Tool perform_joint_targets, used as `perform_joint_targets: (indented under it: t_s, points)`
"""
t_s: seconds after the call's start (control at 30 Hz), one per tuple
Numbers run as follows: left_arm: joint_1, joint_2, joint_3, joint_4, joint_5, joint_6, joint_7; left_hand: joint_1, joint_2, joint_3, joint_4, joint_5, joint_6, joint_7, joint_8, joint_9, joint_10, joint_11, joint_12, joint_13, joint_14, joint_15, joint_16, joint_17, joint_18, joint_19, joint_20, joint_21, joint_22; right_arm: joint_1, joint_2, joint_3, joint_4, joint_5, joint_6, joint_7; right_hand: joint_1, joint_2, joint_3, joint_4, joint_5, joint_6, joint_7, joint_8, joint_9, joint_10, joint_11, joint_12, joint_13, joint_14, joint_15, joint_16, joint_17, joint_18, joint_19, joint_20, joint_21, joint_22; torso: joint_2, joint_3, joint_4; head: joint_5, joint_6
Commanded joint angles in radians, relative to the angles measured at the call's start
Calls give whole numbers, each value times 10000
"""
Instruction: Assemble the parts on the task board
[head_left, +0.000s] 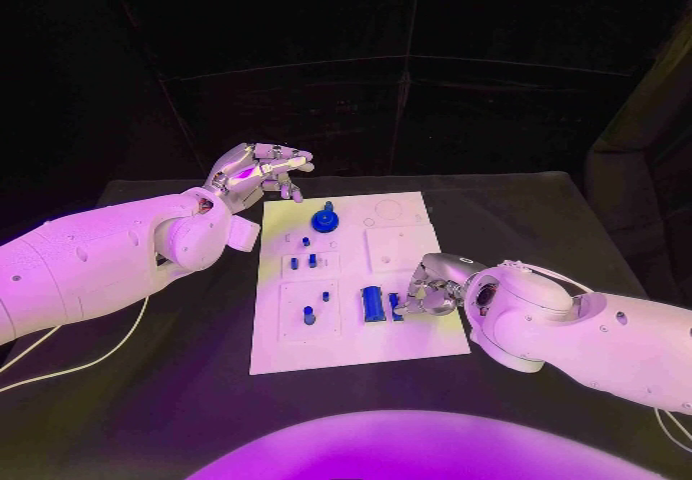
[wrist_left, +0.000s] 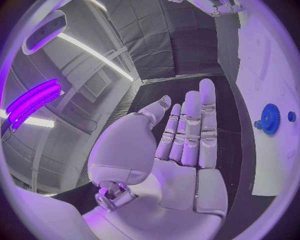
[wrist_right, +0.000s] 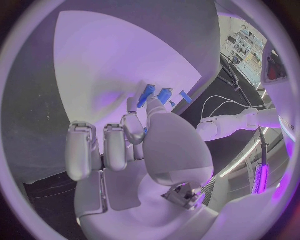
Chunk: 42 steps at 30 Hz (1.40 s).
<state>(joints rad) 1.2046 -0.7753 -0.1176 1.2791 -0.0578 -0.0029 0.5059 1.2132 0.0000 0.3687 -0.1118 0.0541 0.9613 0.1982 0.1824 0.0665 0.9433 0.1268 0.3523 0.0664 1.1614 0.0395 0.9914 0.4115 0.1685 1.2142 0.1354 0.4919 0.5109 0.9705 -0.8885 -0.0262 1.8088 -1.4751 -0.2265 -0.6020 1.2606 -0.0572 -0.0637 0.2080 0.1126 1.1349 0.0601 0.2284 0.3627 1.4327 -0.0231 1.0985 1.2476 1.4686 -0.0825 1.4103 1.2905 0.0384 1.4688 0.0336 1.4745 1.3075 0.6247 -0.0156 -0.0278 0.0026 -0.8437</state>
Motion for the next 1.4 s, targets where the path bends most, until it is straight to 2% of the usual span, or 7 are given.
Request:
perform_joint_targets:
  t_s: [0.03,0.73,1.07,1.2,1.3,1.33,1.4]
  points:
    - [16,10,7,1,35,101,27,106,20,4,-53,-24,-27,19,-50,0,-63,30,62,-14,-90,1,60,-10,131,71,-8,-57,-11,11,17,2,-12,-28,128,311,-113,109,-95,11,-80,-30,2,-36,16,2,79,-25,20,528,48,-29,11,-25,36,34,-34,1424,8,-2,5,-3,-6]
    - [15,42,3,-55,35,113,10,106,20,4,-53,-24,-27,19,-50,0,-63,30,62,-14,-90,1,60,-10,131,71,-8,-57,-11,10,194,2,-403,-174,27,452,2,363,-414,-36,-119,26,-16,-30,76,14,64,-2,62,534,37,-24,33,-28,45,28,-29,1440,0,-2,-3,37,-52]
    - [13,67,-7,-79,35,123,24,105,30,-1,-55,-24,-28,22,-50,0,-69,33,66,-14,-96,4,63,-18,130,71,-7,-63,-17,27,-296,8,-345,1483,-730,2522,-236,340,-969,290,79,-556,165,-374,-4,-142,209,-304,-94,499,142,-136,-130,29,-124,96,-207,1243,-32,-19,14,-9,95]
    - [13,83,-9,-110,37,137,44,42,17,-64,-34,-27,-22,19,-43,3,-76,37,86,-11,-129,16,60,-47,124,56,3,-91,-41,194,-491,13,-585,3237,-1082,4104,308,496,-1010,77,299,-1104,396,-673,-142,-1105,415,-2428,-1449,110,311,-1167,-1570,376,-1141,241,-1307,15,-48,-39,29,-37,292]
    - [13,140,-11,-206,46,163,60,-17,23,-174,-35,-31,-6,-7,-25,5,-87,28,143,-8,-416,34,-184,-223,126,-173,24,-302,-172,467,-488,15,-1041,5101,-1203,5501,974,718,-947,-247,530,-1425,576,-813,-265,-2556,582,-5330,-3392,-959,446,-3885,-4816,999,-3121,381,-3717,-2458,-139,-62,51,-78,420]
    - [13,166,-11,-260,68,168,64,-33,51,-224,-38,-26,7,-18,-12,6,-91,20,169,-9,-572,48,-392,-358,127,-319,41,-449,-267,591,-445,16,-1293,5902,-1191,6044,1293,879,-896,-353,559,-1597,716,-905,-350,-3100,732,-6269,-4114,-1813,610,-5895,-6753,1382,-4593,501,-5720,-4332,-177,-74,68,-103,452]
    - [12,227,-12,-381,150,155,71,-57,37,-310,-60,-45,18,-18,-1,3,-109,48,177,-20,-1061,114,-984,-674,114,-790,90,-852,-505,781,-321,17,-1794,7174,-1111,6867,1563,948,-869,-431,535,-1746,900,-1016,-443,-3635,917,-7288,-4956,-2361,860,-6897,-7227,1396,-5098,655,-6646,-4992,-256,-100,66,-175,667]
